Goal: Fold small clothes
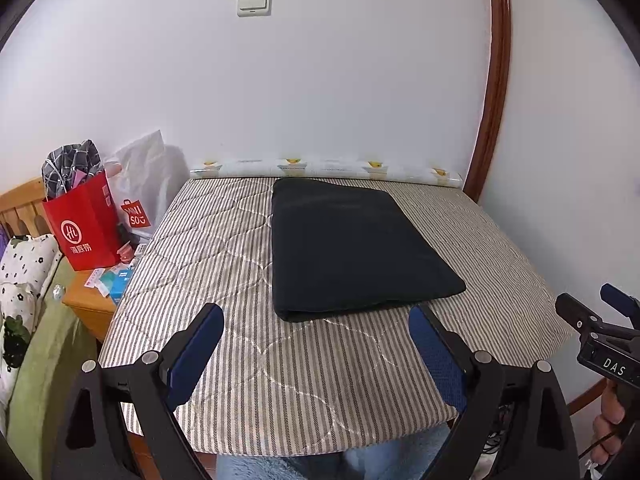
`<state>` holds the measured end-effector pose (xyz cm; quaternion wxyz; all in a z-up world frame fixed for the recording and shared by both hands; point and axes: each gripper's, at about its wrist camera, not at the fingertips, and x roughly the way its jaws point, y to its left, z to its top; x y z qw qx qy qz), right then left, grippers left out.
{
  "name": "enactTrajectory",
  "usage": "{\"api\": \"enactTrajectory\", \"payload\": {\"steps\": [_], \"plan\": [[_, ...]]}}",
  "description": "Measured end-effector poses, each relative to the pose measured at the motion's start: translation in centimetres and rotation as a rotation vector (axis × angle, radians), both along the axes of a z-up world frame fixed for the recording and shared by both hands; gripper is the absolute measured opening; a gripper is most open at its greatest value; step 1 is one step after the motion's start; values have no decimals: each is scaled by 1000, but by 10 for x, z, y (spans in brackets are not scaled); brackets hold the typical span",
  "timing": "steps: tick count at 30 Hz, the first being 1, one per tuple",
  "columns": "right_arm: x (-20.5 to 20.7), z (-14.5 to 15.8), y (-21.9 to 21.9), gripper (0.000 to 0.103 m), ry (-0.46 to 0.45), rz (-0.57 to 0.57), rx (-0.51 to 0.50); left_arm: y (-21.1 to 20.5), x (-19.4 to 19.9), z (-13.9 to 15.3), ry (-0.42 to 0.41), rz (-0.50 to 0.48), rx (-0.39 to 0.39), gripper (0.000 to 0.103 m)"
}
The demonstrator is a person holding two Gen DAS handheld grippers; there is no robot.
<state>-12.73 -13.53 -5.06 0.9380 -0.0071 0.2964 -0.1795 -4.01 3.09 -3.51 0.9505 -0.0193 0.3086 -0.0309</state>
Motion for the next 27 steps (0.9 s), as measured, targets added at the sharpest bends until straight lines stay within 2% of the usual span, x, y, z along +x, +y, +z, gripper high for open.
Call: {"api": "enactTrajectory", "payload": {"steps": [18, 27], "plan": [[0, -2, 5, 102, 2, 2, -4, 3, 1, -2, 5, 13, -6, 94], [10, 1, 7, 102, 12, 12, -10, 8, 14, -4, 19, 20, -17, 94]]}}
